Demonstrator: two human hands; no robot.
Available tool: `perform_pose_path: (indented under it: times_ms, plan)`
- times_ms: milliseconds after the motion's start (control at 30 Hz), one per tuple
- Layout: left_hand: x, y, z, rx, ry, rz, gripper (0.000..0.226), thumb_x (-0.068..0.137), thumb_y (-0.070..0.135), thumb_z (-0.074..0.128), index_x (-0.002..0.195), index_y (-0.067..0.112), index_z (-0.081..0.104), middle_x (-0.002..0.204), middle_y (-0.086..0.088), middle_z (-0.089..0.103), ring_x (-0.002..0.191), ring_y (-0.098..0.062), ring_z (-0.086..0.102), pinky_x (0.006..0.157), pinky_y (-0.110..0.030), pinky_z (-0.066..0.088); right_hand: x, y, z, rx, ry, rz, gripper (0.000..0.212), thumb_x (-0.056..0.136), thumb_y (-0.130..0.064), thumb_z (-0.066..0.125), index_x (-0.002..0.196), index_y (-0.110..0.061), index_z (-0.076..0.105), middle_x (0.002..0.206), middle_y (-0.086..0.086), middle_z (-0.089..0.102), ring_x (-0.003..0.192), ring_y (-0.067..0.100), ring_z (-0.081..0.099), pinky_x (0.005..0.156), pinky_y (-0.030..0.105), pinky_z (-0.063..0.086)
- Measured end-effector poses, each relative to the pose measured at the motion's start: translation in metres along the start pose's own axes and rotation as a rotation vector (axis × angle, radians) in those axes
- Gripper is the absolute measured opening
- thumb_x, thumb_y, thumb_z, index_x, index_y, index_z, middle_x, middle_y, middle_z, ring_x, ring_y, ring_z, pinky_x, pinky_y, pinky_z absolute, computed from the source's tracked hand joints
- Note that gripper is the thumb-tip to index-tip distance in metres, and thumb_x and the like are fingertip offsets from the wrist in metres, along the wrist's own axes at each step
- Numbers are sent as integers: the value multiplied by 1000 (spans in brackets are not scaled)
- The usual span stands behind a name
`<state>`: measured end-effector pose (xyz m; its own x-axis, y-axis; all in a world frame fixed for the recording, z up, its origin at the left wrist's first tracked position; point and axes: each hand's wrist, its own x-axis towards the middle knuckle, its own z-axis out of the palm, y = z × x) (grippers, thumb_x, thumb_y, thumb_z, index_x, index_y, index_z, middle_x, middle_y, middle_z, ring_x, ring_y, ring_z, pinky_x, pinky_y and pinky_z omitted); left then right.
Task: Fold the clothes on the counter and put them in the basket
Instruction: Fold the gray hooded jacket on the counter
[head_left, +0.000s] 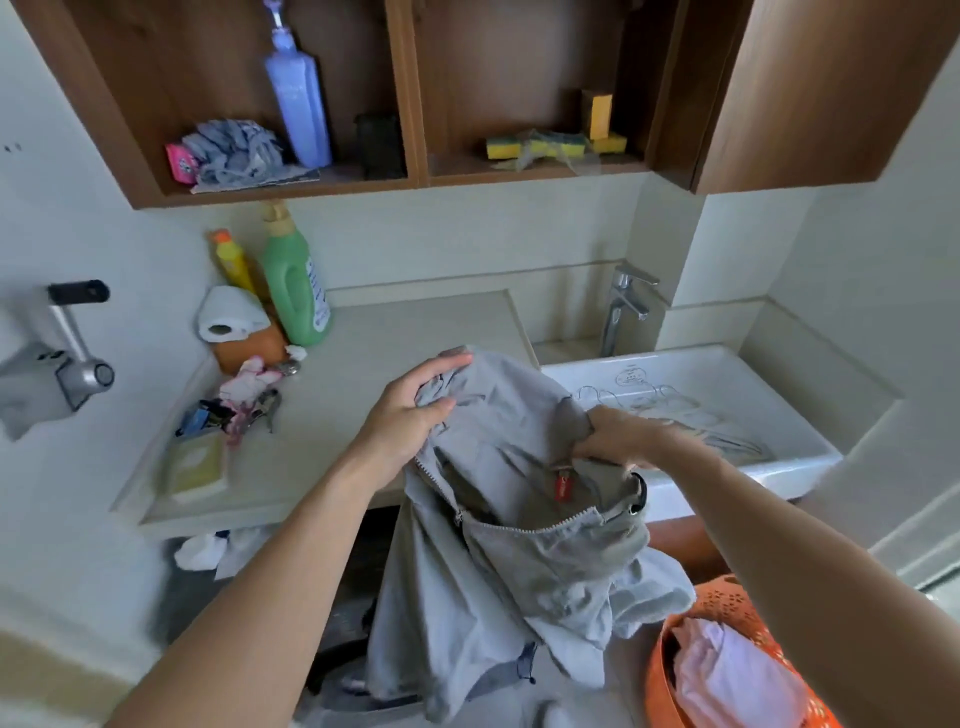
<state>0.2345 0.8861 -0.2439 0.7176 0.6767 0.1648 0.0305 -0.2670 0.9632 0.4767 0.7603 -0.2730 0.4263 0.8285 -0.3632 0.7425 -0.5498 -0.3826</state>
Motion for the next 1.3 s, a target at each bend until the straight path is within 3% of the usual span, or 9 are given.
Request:
perform_pose_path:
  times_ms: [133, 333, 467, 533, 600, 933, 1133, 1200, 1300]
  plan:
    - [-40, 11, -33, 78, 97, 34, 57, 94, -9, 53, 138, 27, 57, 145, 15, 50, 124, 22, 41, 93, 4, 32, -35, -50, -6, 112, 332, -39, 26, 90, -11, 57, 112, 1, 62, 114, 25, 65, 105, 39, 60, 75, 32, 41]
    - [-52, 44, -73, 296, 170, 150, 54, 95, -7, 52, 138, 25, 54, 135, 30, 45, 113, 37, 31, 91, 9, 22, -44, -106, -45, 453, 779, -240, 30, 80, 5, 44, 96, -12, 63, 91, 17, 69, 87, 39, 58, 64, 24, 30]
    - [-27, 63, -90, 442, 181, 98, 44, 95, -10, 47, 85, 26, 69, 107, 16, 65, 104, -1, 59, 73, 0, 36, -29, -137, -77, 536, 845, -338, 54, 77, 8, 37, 116, -15, 66, 97, 8, 70, 89, 27, 58, 68, 20, 36]
    - [-8, 68, -96, 496, 192, 73, 46, 94, -12, 44, 87, 21, 75, 107, 6, 69, 81, -21, 60, 63, -19, 48, -9, -148, -91, 555, 813, -393, 64, 75, 7, 35, 125, -20, 64, 109, 3, 70, 100, 21, 59, 80, 24, 45]
    - [16, 69, -104, 531, 207, 58, 33, 101, 3, 50, 116, 22, 72, 129, 8, 62, 101, -20, 60, 84, -32, 48, 19, -159, -102, 548, 757, -465, 66, 77, 5, 34, 130, -25, 60, 119, 2, 68, 111, 22, 59, 92, 32, 50]
    - [177, 0, -133, 624, 269, -271, 74, 99, 19, 57, 158, 14, 12, 164, -6, 5, 151, -21, 15, 118, -31, 15, 217, -162, -136, 97, 606, -449, 39, 87, -14, 54, 127, -16, 58, 121, 13, 60, 113, 37, 57, 88, 40, 48]
    - [217, -59, -127, 677, 251, -325, 75, 98, 15, 57, 158, 14, 12, 166, -7, -1, 153, -17, 5, 113, -22, 12, 293, -141, -40, 94, -8, 65, 113, 84, -65, 61, 155, -14, -11, 147, 29, 29, 115, 43, 59, 88, 48, 55]
    - [226, -72, -132, 664, 254, -336, 77, 97, 15, 59, 159, 14, 13, 165, -9, 3, 152, -18, 8, 109, -19, 10, 306, -132, -19, 184, -254, 135, 79, 93, -36, 61, 151, -3, 17, 120, 26, 60, 79, 33, 74, 64, 38, 61]
    - [240, -95, -148, 644, 230, -382, 81, 93, 12, 63, 159, 15, 15, 160, -8, 16, 148, -19, 21, 105, -17, 15, 316, -123, -12, 183, -367, 139, 10, 93, -10, 59, 85, -4, 60, 74, 11, 75, 69, 22, 75, 58, 25, 55]
